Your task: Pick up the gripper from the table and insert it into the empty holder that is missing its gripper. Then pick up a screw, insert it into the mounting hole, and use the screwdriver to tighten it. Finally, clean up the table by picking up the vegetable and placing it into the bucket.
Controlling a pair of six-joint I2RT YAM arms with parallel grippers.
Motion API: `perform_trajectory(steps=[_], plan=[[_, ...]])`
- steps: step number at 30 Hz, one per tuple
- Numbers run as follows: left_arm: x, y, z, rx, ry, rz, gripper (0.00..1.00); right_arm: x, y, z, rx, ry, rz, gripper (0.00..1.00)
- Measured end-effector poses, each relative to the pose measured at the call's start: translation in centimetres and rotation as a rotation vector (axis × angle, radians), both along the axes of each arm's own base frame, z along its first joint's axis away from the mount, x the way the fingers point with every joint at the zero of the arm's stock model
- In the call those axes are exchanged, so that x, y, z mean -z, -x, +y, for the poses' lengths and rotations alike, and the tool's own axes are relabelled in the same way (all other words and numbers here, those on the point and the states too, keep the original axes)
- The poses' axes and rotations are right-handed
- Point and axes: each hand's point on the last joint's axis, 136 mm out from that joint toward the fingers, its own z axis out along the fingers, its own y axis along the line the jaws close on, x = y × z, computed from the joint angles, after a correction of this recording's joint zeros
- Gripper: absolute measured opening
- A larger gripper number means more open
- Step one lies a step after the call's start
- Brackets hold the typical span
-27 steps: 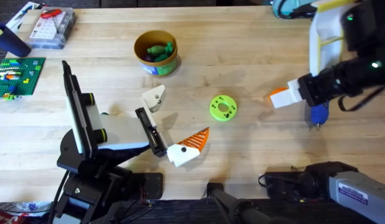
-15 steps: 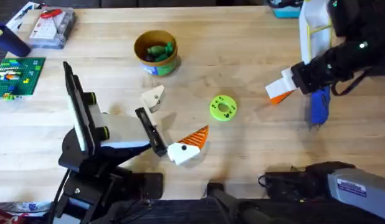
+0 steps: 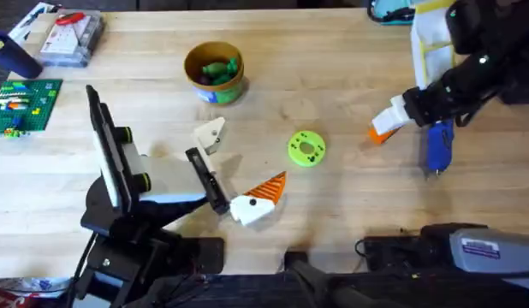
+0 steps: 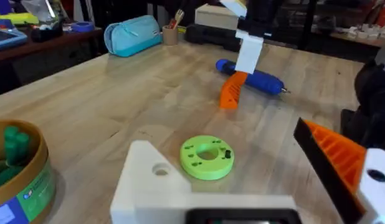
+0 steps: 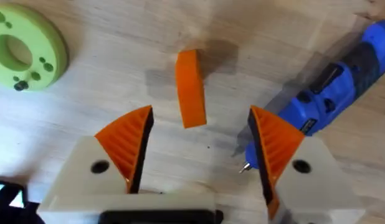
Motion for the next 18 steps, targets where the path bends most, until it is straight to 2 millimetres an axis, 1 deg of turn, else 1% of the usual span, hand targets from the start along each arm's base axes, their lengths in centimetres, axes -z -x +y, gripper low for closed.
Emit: perform_trajectory(steps=[3, 8, 10, 13, 15, 17, 18], plan=[[0.1, 0.0, 0.0, -0.003, -0.002, 0.007, 0.994, 1.0, -0.3, 0.2, -0.006, -0.008, 0.029, 0.893], [0.2, -0.1, 0.1, -0.007, -0.002, 0.007, 0.994, 2.4, -0.2, 0.5, -0.02, -0.014, 0.087, 0.889], [0.1, -0.1, 0.1, -0.008, -0.002, 0.007, 0.994, 2.7, -0.1, 0.5, -0.022, -0.015, 0.101, 0.847], [0.1, -0.1, 0.1, -0.008, -0.002, 0.007, 0.994, 2.8, -0.1, 0.5, -0.026, -0.015, 0.109, 0.726], [0.1, -0.1, 0.1, -0.008, -0.002, 0.007, 0.994, 2.9, -0.1, 0.5, -0.027, -0.015, 0.11, 0.587], [0.1, -0.1, 0.1, -0.008, -0.002, 0.006, 0.994, 2.9, -0.1, 0.5, -0.027, -0.015, 0.11, 0.48], [0.1, -0.1, 0.1, -0.008, -0.002, 0.006, 0.994, 2.9, -0.1, 0.5, -0.028, -0.016, 0.11, 0.412]])
